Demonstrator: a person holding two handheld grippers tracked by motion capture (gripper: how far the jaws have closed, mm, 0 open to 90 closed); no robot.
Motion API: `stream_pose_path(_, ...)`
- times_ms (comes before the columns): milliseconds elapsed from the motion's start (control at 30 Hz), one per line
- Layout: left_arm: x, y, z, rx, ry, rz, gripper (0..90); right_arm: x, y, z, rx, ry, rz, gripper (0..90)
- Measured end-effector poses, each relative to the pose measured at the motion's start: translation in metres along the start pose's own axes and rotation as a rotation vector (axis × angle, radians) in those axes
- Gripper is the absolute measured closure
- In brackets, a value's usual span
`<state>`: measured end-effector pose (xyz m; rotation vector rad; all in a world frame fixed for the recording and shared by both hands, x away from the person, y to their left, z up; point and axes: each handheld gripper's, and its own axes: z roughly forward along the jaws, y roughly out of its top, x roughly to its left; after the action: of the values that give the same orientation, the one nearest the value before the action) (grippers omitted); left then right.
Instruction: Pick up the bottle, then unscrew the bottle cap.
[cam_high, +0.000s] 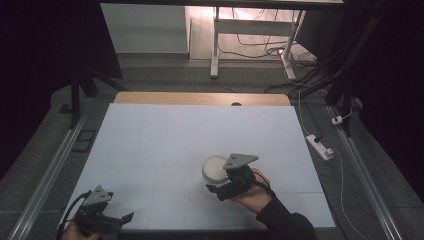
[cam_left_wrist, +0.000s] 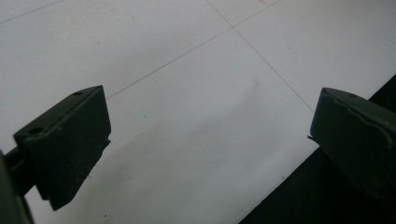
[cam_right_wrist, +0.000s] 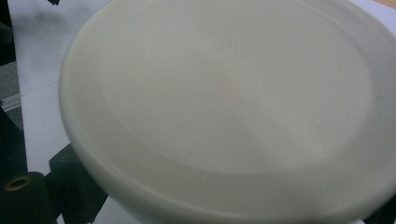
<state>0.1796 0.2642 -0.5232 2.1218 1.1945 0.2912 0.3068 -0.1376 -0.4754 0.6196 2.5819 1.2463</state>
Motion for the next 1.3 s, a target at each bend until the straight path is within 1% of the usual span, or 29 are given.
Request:
stream_pose_path(267, 0.000, 0.000, 0.000, 0.000, 0.000, -0.002, 0.0, 0.000, 0.011, 0.006, -0.004, 0.007, -0.002, 6.7)
stream_pose_path(400, 0.000, 0.000, 0.000, 0.000, 0.001, -0.003, 0.0, 0.003, 0.019, 0.011, -0.004, 0.017, -0.018, 6.7)
stream_pose_path(600, 0.001, 0.000, 0.000, 0.000, -0.002, -0.004, 0.0, 0.005, 0.024, 0.018, 0.008, 0.028, -0.031, 6.7)
stream_pose_path(733, 0.001, 0.000, 0.000, 0.000, -0.003, -0.006, 0.0, 0.005, 0.026, 0.021, 0.009, 0.031, -0.037, 6.7)
stream_pose_path(833, 0.002, 0.000, 0.000, -0.001, -0.012, -0.009, 0.0, 0.006, 0.028, 0.022, 0.008, 0.033, -0.040, 6.7)
stream_pose_path(967, 0.003, 0.000, 0.000, 0.001, -0.037, -0.011, 0.0, 0.008, 0.028, 0.022, 0.010, 0.036, -0.050, 6.7)
stream_pose_path(1233, 0.002, 0.000, 0.000, 0.001, -0.034, -0.005, 0.0, 0.010, 0.027, 0.021, 0.005, 0.041, -0.053, 6.7)
stream_pose_path(1300, 0.002, 0.000, 0.000, 0.001, -0.042, -0.006, 0.0, 0.010, 0.027, 0.021, 0.003, 0.041, -0.051, 6.7)
